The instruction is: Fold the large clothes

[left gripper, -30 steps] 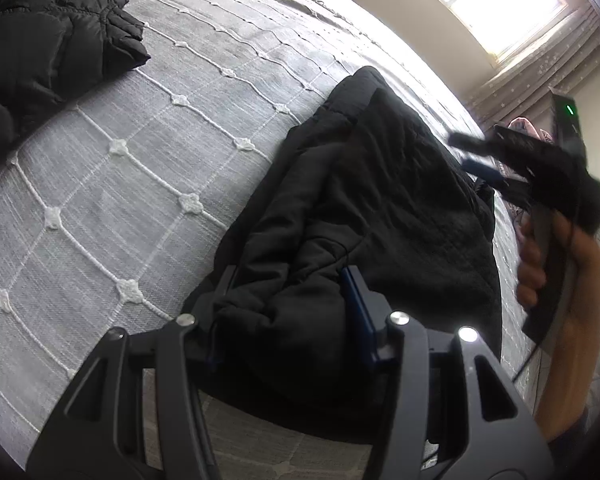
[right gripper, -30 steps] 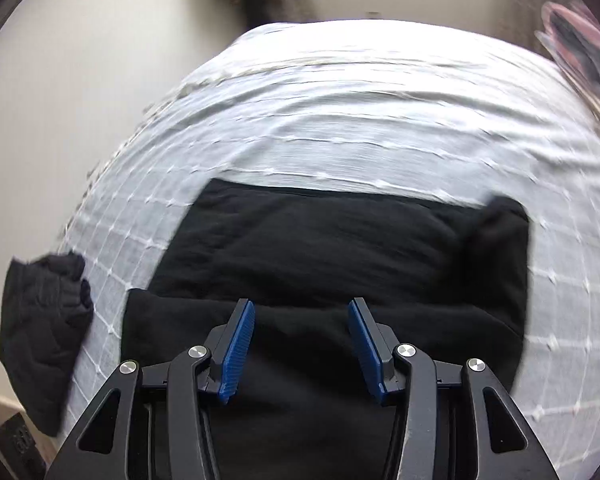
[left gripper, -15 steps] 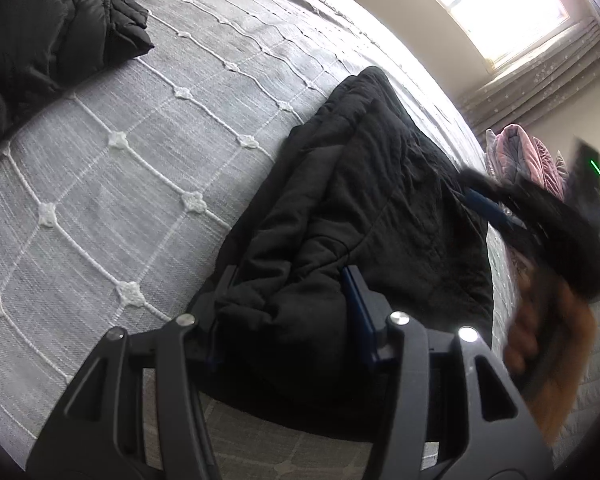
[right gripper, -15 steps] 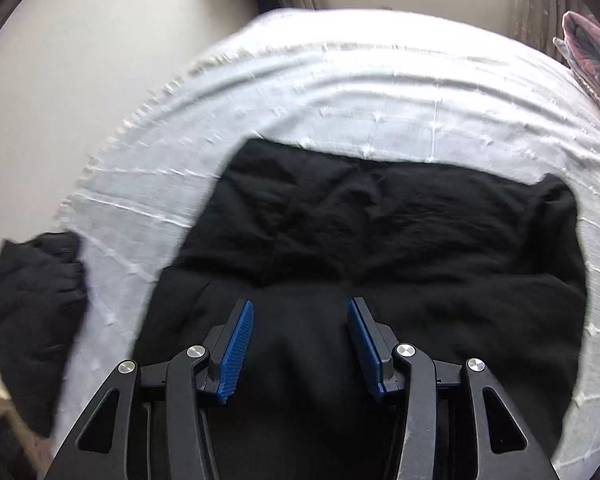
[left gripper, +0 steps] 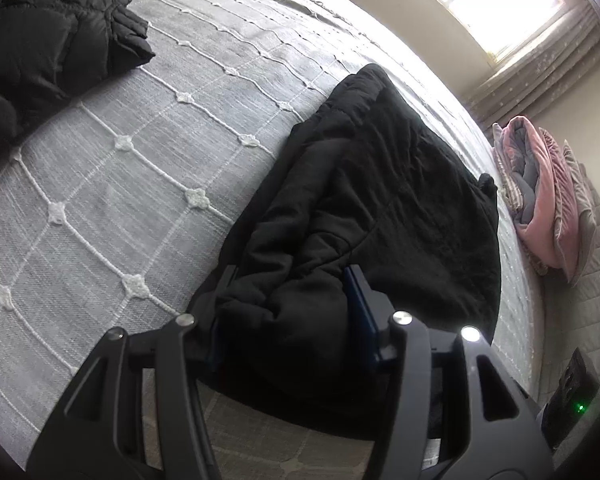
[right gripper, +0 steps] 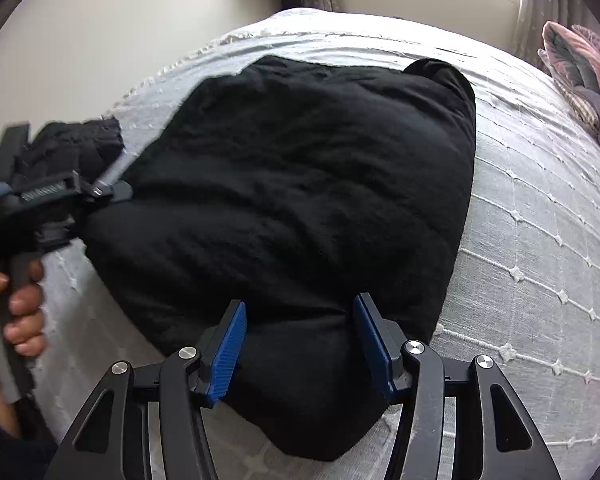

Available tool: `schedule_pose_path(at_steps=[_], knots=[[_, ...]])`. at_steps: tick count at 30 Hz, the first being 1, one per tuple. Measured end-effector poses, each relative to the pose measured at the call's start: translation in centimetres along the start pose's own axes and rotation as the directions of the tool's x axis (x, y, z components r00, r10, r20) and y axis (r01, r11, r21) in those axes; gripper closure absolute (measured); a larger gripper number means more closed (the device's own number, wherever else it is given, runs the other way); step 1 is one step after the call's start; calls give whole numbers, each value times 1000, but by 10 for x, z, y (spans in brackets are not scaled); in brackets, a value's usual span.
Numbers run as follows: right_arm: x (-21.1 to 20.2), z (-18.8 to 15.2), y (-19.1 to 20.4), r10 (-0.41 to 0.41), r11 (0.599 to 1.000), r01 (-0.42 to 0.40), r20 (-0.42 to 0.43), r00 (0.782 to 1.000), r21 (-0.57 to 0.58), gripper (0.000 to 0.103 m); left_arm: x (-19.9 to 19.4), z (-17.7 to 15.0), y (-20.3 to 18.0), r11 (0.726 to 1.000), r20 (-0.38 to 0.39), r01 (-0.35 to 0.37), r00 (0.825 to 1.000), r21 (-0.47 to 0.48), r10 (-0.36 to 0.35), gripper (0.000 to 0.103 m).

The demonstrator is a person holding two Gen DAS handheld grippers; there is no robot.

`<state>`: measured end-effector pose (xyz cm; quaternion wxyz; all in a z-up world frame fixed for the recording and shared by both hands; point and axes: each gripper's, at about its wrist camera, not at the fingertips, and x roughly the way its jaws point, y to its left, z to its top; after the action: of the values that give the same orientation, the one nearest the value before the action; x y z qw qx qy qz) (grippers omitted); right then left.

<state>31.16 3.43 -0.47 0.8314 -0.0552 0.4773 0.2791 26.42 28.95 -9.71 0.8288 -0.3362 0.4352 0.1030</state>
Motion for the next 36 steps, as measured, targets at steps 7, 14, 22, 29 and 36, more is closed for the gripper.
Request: schedule_pose_path(at_steps=[7, 14, 22, 29, 36], knots=[[2, -8, -3, 8, 1000, -9, 43, 999, 22, 47, -17, 12, 14, 992, -43, 119, 992, -33, -121, 40], [-7, -14, -6, 29, 999, -31, 63, 998, 40, 47, -9, 16, 45, 983, -67, 103, 991, -149, -114, 18], [-7, -11, -17, 109, 991, -113, 52, 993, 76, 46, 7, 9, 58, 965, -113, 138, 979, -223, -166, 8], [-6, -14, -17, 112, 990, -117, 56, 992, 81, 46, -26, 16, 38, 965, -18, 240, 970, -103, -243, 9], [-7, -14, -19, 128, 987, -132, 54, 990, 88, 46, 5, 8, 35, 980, -121, 178, 975, -89, -188, 7]])
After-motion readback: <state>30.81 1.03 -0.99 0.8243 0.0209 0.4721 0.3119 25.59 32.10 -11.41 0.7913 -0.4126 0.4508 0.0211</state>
